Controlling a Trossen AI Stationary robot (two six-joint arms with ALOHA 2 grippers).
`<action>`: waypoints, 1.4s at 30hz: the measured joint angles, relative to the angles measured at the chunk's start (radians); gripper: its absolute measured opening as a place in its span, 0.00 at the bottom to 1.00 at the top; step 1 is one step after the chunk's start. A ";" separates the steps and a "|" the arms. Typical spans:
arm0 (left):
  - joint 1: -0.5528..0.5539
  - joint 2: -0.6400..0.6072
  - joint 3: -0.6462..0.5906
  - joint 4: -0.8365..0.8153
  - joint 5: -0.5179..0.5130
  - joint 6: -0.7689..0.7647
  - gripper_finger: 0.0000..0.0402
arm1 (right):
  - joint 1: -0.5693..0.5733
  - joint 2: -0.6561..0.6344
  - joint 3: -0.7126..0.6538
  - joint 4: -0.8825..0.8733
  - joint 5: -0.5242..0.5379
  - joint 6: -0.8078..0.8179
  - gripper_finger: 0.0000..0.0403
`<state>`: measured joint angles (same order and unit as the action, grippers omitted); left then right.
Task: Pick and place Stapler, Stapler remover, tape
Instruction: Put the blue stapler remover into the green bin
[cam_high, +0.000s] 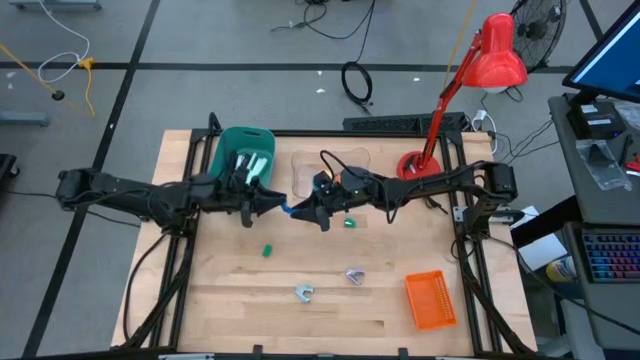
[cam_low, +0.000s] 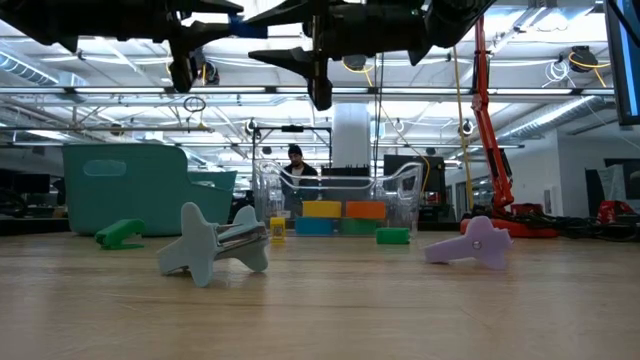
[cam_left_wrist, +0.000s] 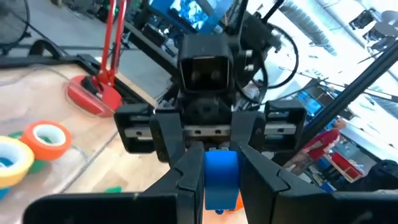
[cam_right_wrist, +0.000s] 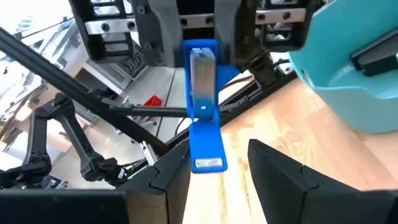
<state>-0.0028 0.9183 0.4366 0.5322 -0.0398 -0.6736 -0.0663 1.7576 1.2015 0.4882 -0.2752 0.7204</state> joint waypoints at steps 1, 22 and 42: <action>0.007 -0.009 0.000 -0.010 0.008 0.000 0.18 | -0.003 0.000 0.000 0.004 0.000 0.000 0.39; 0.075 -0.098 0.000 -0.119 0.089 -0.005 0.18 | -0.083 -0.011 -0.001 0.034 -0.072 -0.006 0.35; 0.128 -0.170 0.000 -0.108 0.064 0.003 0.18 | -0.055 -0.043 -0.001 0.021 -0.016 -0.050 0.01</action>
<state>0.1249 0.7485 0.4362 0.4246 0.0246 -0.6704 -0.1211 1.7146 1.2007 0.5091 -0.2910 0.6704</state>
